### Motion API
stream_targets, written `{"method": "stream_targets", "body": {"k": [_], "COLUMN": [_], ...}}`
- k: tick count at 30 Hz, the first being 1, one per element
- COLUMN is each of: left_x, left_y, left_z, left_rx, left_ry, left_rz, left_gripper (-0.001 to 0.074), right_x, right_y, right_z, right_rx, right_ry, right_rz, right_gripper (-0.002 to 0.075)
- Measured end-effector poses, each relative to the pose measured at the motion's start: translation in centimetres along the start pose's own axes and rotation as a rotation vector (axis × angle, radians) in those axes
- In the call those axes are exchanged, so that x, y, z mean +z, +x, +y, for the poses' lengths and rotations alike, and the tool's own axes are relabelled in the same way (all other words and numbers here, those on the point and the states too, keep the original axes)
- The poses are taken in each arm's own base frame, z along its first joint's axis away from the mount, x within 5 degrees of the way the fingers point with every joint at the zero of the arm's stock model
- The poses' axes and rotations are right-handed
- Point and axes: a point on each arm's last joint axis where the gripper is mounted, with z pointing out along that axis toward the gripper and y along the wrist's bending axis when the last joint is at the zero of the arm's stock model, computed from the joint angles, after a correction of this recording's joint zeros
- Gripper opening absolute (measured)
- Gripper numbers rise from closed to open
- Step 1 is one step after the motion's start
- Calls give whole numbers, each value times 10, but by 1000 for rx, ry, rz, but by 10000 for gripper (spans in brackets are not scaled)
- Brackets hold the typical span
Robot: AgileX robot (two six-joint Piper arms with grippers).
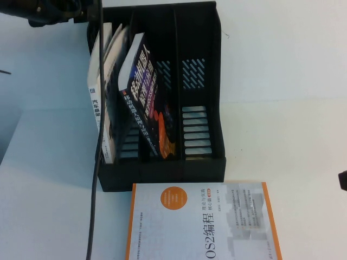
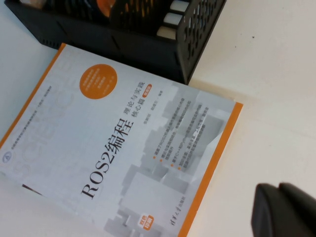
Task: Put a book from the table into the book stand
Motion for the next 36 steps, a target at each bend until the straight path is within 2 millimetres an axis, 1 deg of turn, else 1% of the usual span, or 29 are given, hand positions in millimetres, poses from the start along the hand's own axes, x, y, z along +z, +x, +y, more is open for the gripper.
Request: {"method": "stream_targets", "body": {"k": [2, 3, 4, 6, 10, 11, 13, 16, 19, 22, 24, 27, 30, 32, 33, 36], "left_x": [0, 0, -1, -6, -27, -34, -51, -76, -104, -137, -156, -181, -206, -218, -218, -227], "left_y": [1, 1, 1, 0, -7, -9, -12, -17, -19, -19, -15, -2, 21, 42, 55, 92], "left_z": [0, 0, 0, -1, -3, -3, -5, -8, -8, -8, -8, -8, -9, -8, -6, -2], "left_rx": [0, 0, 4, 8, 54, 66, 79, 97, 120, 154, 166, 169, 163, 165, 167, 180], "left_ry": [0, 0, -1, -3, -26, -34, -44, -69, -117, -175, -199, -209, -192, -173, -167, -143], "left_rz": [8, 13, 13, 6, -31, -45, -70, -104, -132, -156, -180, -220, -308, -376, -390, -490], "left_gripper": [484, 476, 453, 379, 135, 87, 36, 11, 3, 2, 1, 0, -1, -1, -1, -1], "right_x": [0, 0, 0, 0, 0, 0, 0, 0, -6, -22, -38, -65, -89, -102, -108, -120], "right_y": [0, 0, 0, 0, 1, 1, 2, 3, 4, 7, 9, 16, 26, 34, 38, 48], "right_z": [0, 0, 0, 0, 0, 1, 1, 1, -1, -2, -2, 2, 6, 9, 10, 13], "right_rx": [0, 0, 0, 0, 0, 0, 0, -4, -7, -23, -40, -68, -83, -81, -74, -50], "right_ry": [0, 0, 0, 0, -5, -7, -10, -6, 31, 111, 170, 239, 290, 316, 326, 339], "right_rz": [0, 0, 0, 0, 10, 15, 21, 29, 21, -25, -80, -176, -259, -299, -315, -342], "right_gripper": [-2, -2, -2, -2, -2, -2, -2, -2, -2, -2, -2, -2, -2, -2, -2, -2]}}
